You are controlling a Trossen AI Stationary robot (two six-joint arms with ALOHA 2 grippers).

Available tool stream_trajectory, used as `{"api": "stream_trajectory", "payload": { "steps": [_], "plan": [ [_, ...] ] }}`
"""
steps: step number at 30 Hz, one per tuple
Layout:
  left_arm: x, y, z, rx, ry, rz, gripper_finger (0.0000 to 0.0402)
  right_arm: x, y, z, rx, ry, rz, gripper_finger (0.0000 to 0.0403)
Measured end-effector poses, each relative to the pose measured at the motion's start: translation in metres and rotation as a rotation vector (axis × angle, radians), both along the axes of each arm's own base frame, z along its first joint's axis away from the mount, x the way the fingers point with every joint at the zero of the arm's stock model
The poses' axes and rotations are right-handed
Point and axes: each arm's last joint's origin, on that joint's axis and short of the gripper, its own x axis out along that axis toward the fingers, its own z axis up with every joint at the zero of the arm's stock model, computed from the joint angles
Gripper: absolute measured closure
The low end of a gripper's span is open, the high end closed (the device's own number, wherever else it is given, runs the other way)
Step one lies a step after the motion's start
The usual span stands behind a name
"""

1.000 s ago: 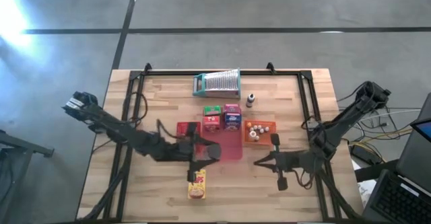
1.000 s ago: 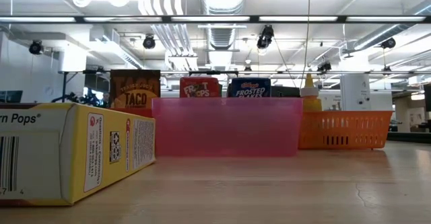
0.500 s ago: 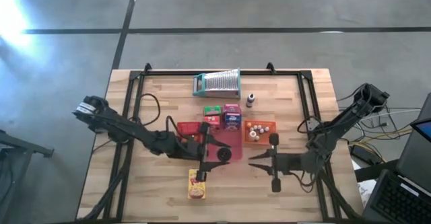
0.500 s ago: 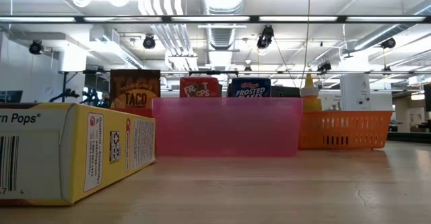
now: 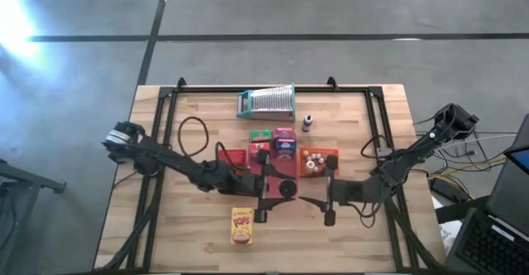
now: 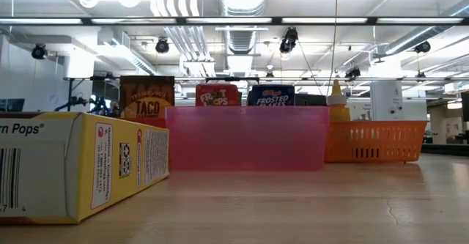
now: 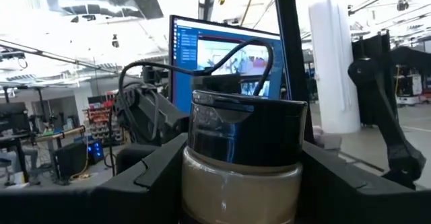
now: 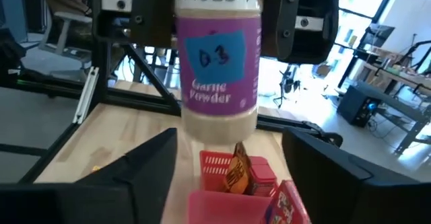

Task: Pick & Place Kitchen Items
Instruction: Put the black spice bottle into the red bin

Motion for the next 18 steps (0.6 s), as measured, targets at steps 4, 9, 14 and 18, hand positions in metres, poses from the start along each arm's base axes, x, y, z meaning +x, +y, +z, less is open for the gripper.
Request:
{"api": "stream_trajectory", "payload": {
  "steps": [4,9,14,18],
  "plan": [
    [0.01,0.003,0.002,-0.001,-0.012,0.007,0.0172,0.0,0.0,0.001,-0.009,-0.007,0.0,0.011],
    [0.025,0.007,0.001,0.009,-0.018,-0.009,0.0172,0.0,0.0,0.002,-0.003,-0.014,0.0,0.0081],
    [0.04,0.009,0.0,0.025,-0.027,-0.059,0.0172,0.0,0.0,0.002,-0.002,-0.015,0.0,0.007],
    [0.048,0.008,0.001,0.035,-0.012,-0.083,0.0172,0.001,-0.001,0.001,-0.006,-0.009,-0.003,0.0075]
  ]
}}
